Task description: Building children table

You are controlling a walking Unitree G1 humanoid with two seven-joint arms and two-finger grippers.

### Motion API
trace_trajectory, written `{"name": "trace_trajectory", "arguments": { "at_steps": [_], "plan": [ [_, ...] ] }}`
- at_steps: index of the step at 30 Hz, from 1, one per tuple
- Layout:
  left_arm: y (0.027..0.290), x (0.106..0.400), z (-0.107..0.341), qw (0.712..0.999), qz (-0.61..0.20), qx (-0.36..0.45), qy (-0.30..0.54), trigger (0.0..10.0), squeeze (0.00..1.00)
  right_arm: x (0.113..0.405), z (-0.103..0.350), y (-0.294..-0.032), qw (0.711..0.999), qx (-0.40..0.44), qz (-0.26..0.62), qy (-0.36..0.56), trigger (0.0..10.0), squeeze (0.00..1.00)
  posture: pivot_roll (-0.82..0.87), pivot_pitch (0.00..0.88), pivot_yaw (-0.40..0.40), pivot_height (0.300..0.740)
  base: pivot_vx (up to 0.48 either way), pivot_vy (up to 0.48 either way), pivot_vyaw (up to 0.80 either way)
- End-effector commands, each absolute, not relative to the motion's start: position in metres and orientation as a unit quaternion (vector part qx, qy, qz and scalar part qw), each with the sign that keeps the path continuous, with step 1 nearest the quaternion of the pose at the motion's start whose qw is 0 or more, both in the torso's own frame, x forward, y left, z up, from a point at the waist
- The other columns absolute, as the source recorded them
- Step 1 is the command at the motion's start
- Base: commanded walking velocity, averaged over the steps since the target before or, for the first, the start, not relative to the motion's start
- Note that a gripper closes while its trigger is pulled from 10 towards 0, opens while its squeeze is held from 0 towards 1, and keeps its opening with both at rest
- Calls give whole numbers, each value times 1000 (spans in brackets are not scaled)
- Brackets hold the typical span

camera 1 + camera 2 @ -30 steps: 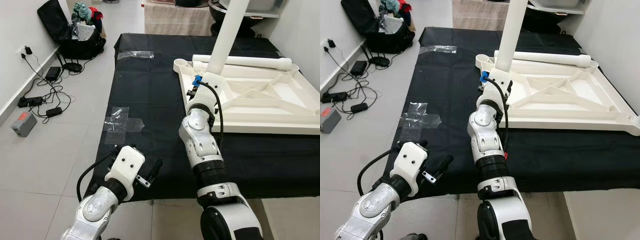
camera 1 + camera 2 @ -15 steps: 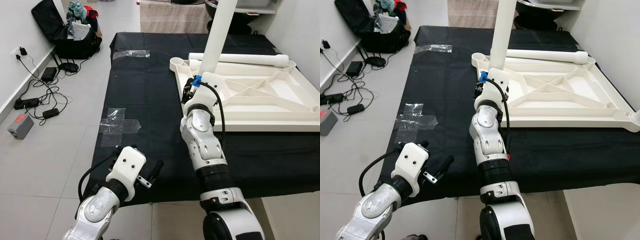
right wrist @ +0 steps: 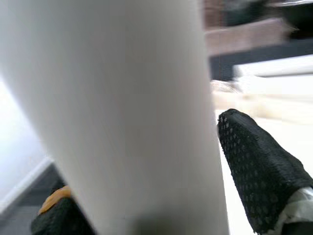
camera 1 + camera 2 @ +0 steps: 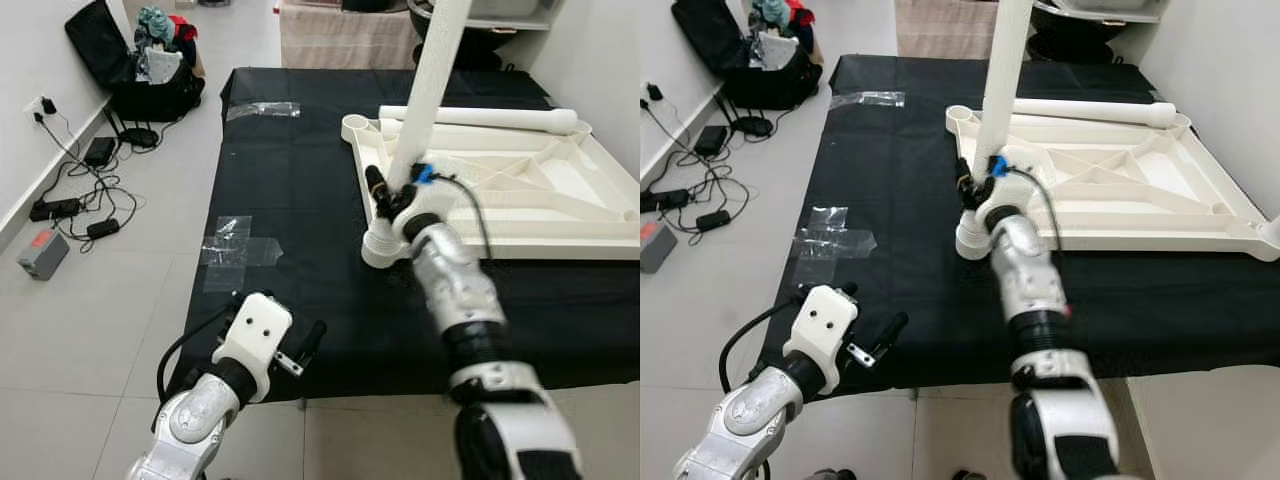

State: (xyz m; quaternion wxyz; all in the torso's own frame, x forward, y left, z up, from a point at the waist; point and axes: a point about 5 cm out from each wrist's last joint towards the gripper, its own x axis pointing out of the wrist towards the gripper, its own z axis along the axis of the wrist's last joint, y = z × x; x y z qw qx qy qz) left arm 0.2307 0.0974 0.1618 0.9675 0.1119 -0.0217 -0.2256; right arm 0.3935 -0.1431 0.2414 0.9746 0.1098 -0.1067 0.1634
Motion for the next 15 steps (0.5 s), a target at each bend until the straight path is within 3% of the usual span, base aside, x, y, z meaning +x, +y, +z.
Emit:
{"name": "trace_trajectory", "arguments": {
  "at_steps": [1, 2, 3, 6, 10, 15],
  "plan": [
    [97, 230, 158, 967, -227, 114, -15, 10000, 0, 394, 243, -143, 965, 116, 212, -104, 10000, 0, 111, 169, -51, 740, 0, 0, 0],
    [97, 230, 158, 967, -227, 114, -15, 10000, 0, 394, 243, -143, 965, 116, 212, -104, 10000, 0, 111, 169, -51, 740, 0, 0, 0],
    [98, 230, 158, 967, -227, 114, -15, 10000, 0, 393, 244, -141, 949, 102, 282, -93, 10000, 0, 112, 169, -53, 740, 0, 0, 0],
    [98, 230, 158, 967, -227, 114, -14, 10000, 0, 392, 244, -141, 942, 102, 306, -91, 10000, 0, 112, 169, -53, 740, 0, 0, 0],
    [98, 229, 158, 967, -227, 114, -15, 10000, 0, 392, 245, -139, 903, 112, 408, -69, 10000, 0, 116, 171, -53, 740, 0, 0, 0],
    [97, 229, 159, 967, -227, 113, -15, 10000, 0, 393, 242, -136, 877, 117, 464, -44, 10000, 0, 120, 172, -56, 740, 0, 0, 0]
  ]
}}
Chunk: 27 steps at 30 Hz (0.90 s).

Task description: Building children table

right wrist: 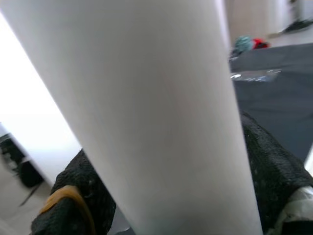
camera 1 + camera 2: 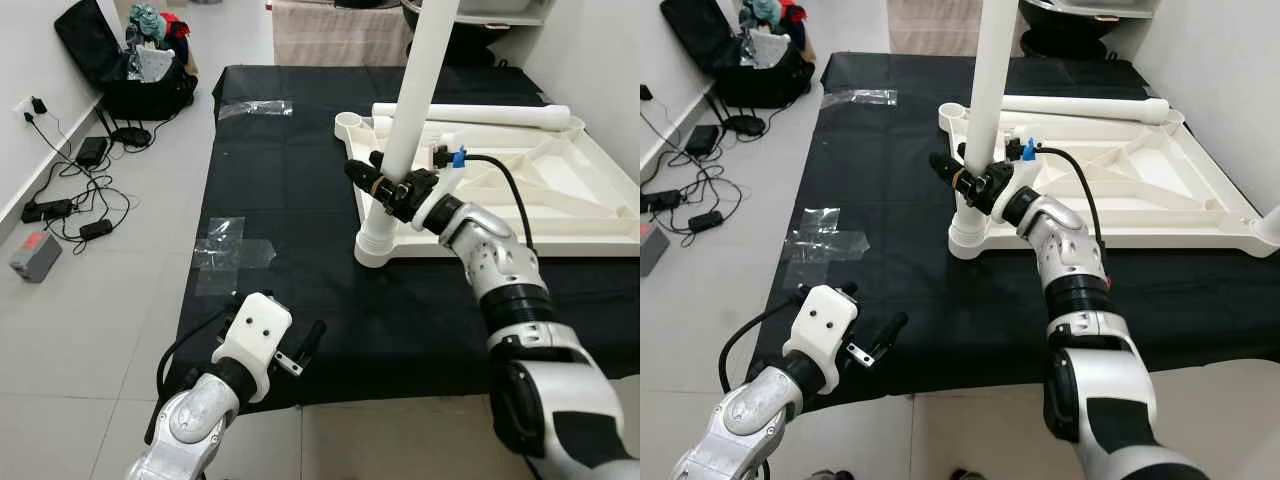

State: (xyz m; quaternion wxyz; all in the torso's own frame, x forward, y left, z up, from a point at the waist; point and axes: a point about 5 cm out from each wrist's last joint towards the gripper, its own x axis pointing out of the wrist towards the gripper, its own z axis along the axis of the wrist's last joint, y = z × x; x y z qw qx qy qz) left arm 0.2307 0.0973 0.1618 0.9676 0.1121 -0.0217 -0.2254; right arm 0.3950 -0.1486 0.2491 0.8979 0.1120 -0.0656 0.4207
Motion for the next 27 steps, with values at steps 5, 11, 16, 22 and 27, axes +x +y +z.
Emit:
{"name": "trace_trajectory", "arguments": {
  "at_steps": [5, 11, 16, 22, 27],
  "plan": [
    [95, 227, 159, 967, -229, 112, -15, 10000, 0, 395, 243, -130, 874, 108, 473, -40, 10000, 0, 120, 175, -59, 740, 0, 0, 0],
    [96, 228, 158, 967, -228, 112, -15, 10000, 0, 400, 242, -133, 896, 107, 426, -55, 0, 0, 118, 172, -59, 740, 0, 0, 0],
    [96, 229, 158, 967, -226, 113, -16, 10000, 0, 402, 235, -137, 920, 107, 372, -60, 0, 0, 115, 168, -58, 740, 0, 0, 0],
    [97, 231, 159, 967, -225, 116, -18, 10000, 0, 405, 223, -144, 977, 80, 185, -66, 0, 0, 113, 159, -55, 740, 0, 0, 0],
    [99, 232, 159, 967, -226, 119, -20, 10000, 0, 392, 208, -147, 997, 35, -47, -55, 0, 0, 110, 150, -52, 740, 0, 0, 0]
  ]
}}
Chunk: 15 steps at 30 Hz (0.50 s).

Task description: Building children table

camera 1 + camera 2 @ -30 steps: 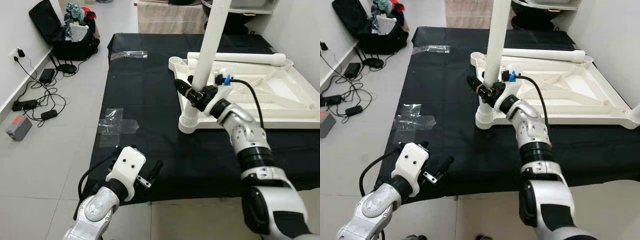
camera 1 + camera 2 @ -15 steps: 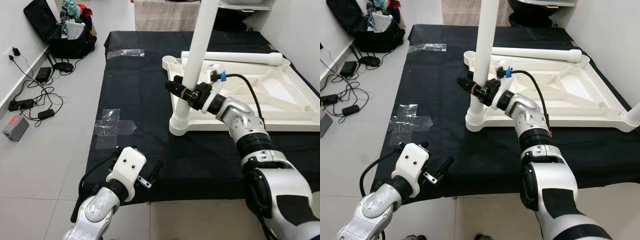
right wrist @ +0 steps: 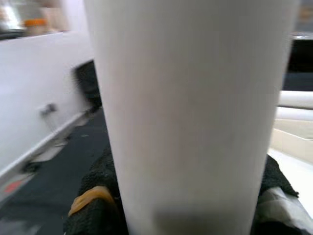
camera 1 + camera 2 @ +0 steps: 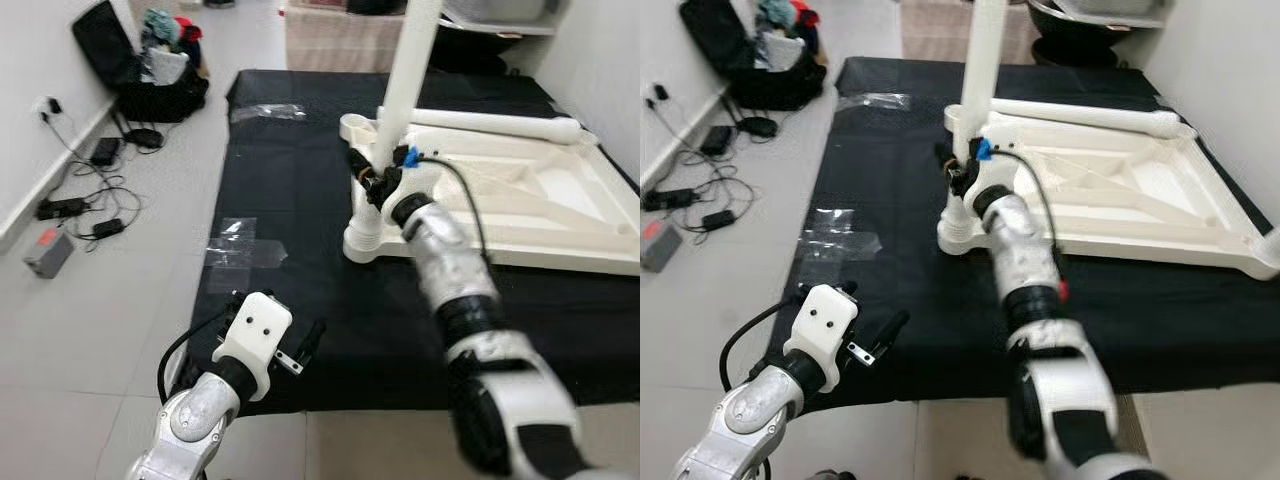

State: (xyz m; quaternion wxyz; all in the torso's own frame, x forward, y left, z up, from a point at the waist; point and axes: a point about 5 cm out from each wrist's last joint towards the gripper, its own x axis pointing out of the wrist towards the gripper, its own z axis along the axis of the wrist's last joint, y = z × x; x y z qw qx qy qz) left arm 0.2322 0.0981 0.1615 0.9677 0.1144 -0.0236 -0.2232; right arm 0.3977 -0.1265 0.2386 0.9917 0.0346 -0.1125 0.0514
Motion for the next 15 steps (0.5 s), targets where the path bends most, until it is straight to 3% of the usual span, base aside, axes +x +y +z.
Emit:
{"name": "trace_trajectory", "arguments": {
  "at_steps": [1, 12, 13, 14, 15],
  "plan": [
    [99, 232, 159, 967, -224, 118, -20, 10000, 0, 385, 206, -139, 995, 33, -80, -58, 0, 0, 115, 145, -53, 740, 0, 0, 0],
    [99, 231, 159, 967, -223, 119, -20, 10000, 0, 363, 199, -88, 980, 83, -182, -17, 0, 0, 117, 145, -60, 740, 0, 0, 0],
    [99, 231, 159, 967, -223, 119, -21, 10000, 0, 362, 200, -84, 979, 86, -184, -10, 4627, 0, 116, 146, -61, 740, 0, 0, 0],
    [99, 231, 159, 967, -223, 119, -21, 10000, 0, 362, 201, -81, 979, 89, -182, -9, 7059, 0, 116, 145, -61, 740, 0, 0, 0],
    [99, 231, 159, 967, -223, 119, -21, 10000, 0, 362, 201, -81, 979, 89, -182, -9, 7059, 0, 116, 145, -61, 740, 0, 0, 0]
  ]
}}
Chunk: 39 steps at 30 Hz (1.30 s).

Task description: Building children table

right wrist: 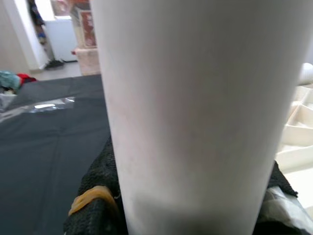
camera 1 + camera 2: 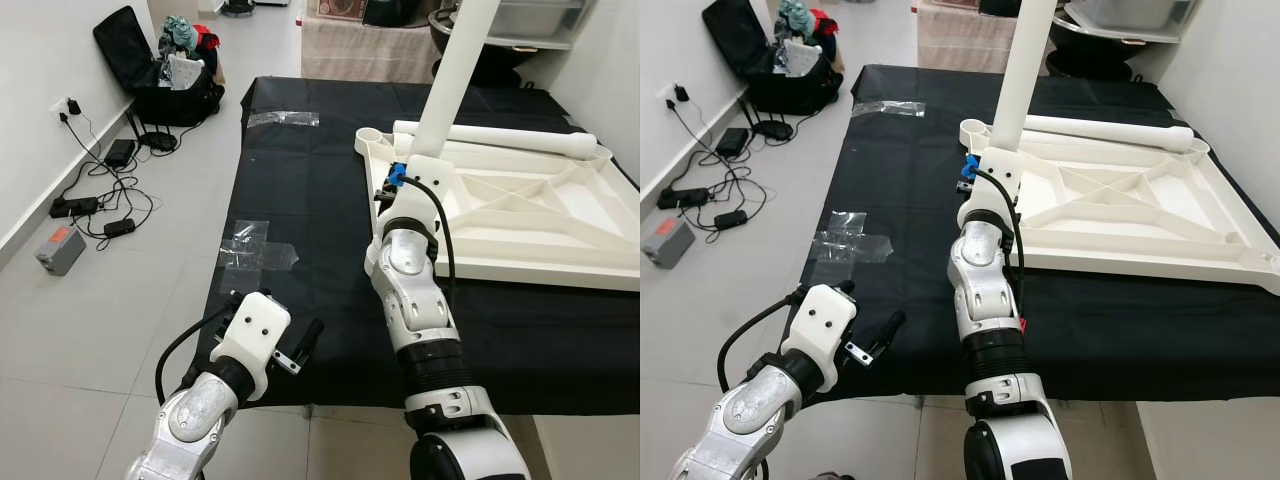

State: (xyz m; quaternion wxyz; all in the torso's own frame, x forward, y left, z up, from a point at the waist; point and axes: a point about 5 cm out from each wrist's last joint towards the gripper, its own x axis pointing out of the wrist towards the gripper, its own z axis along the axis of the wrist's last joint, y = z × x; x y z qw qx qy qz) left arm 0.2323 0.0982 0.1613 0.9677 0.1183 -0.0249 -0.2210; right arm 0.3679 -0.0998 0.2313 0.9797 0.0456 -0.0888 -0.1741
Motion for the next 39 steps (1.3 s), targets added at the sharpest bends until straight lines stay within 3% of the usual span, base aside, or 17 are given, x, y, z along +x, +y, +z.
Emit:
{"name": "trace_trajectory", "arguments": {
  "at_steps": [1, 5, 6, 13, 14, 25, 39],
  "plan": [
    [99, 232, 159, 967, -223, 119, -22, 10000, 0, 360, 207, -78, 982, 89, -168, -18, 10000, 0, 116, 145, -61, 740, 0, 0, 0],
    [99, 233, 159, 967, -223, 118, -22, 10000, 0, 359, 212, -79, 982, 86, -167, -30, 10000, 0, 113, 147, -61, 740, 0, 0, 0],
    [99, 233, 159, 967, -224, 117, -21, 10000, 0, 358, 214, -80, 982, 85, -166, -38, 10000, 1000, 109, 150, -56, 740, 0, 0, 0],
    [99, 233, 159, 967, -223, 118, -21, 10000, 0, 356, 216, -84, 983, 70, -163, -50, 10000, 1000, 109, 153, -56, 740, 0, 0, 0],
    [99, 234, 159, 967, -223, 118, -21, 10000, 0, 355, 216, -84, 984, 66, -159, -53, 10000, 0, 108, 153, -53, 740, 0, 0, 0],
    [99, 234, 158, 967, -223, 119, -19, 10000, 0, 353, 229, -89, 987, 68, -72, -125, 10000, 0, 112, 158, -51, 740, 0, 0, 0],
    [100, 235, 158, 967, -221, 121, -20, 10000, 0, 375, 229, -127, 984, 69, 95, -136, 10000, 0, 113, 154, -52, 740, 0, 0, 0]
  ]
}}
